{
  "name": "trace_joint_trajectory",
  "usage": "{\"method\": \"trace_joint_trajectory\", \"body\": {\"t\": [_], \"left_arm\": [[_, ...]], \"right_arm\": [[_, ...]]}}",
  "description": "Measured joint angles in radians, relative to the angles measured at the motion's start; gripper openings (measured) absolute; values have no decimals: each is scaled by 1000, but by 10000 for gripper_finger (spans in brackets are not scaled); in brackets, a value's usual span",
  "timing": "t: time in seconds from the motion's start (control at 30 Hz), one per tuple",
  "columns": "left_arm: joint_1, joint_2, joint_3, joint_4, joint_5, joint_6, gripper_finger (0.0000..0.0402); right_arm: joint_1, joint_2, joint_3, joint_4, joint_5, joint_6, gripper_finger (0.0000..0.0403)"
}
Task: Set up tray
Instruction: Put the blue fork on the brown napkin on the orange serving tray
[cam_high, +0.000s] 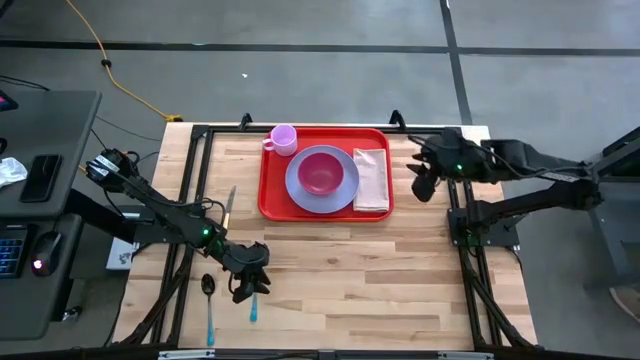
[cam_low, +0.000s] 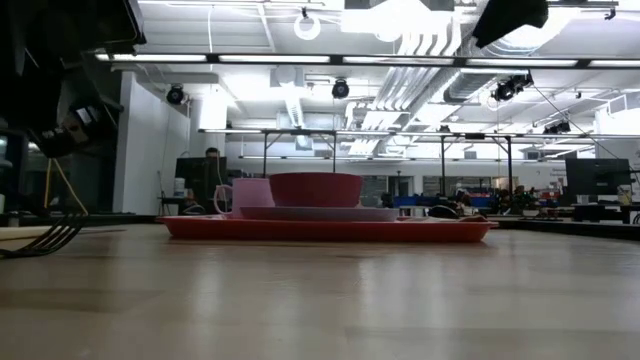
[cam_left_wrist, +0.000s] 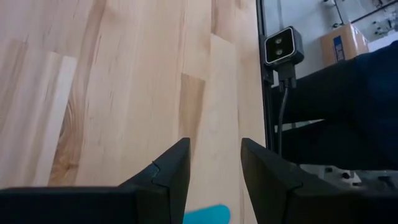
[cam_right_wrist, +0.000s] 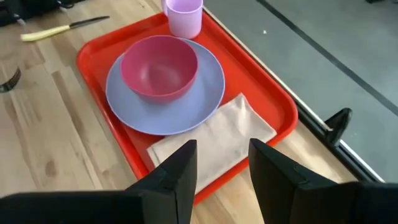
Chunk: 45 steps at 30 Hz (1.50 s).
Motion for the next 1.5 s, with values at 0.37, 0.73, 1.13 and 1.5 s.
{"method": "trace_joint_trajectory", "body": {"t": [0.37,0.73,1.13,1.5], "left_arm": [[0,0,0,47,-5,81,172],[1,0,0,47,-52,107,172],[2,0,0,84,-53,96,172],[2,0,0,151,-28,93,172]], "right_arm": [[233,-30,0,-108,172,146,123],[401,-52,0,-341,364,348,123],[419,-155,-2,-337,206,284,123],[419,-404,-348,12,143,272,123]]}}
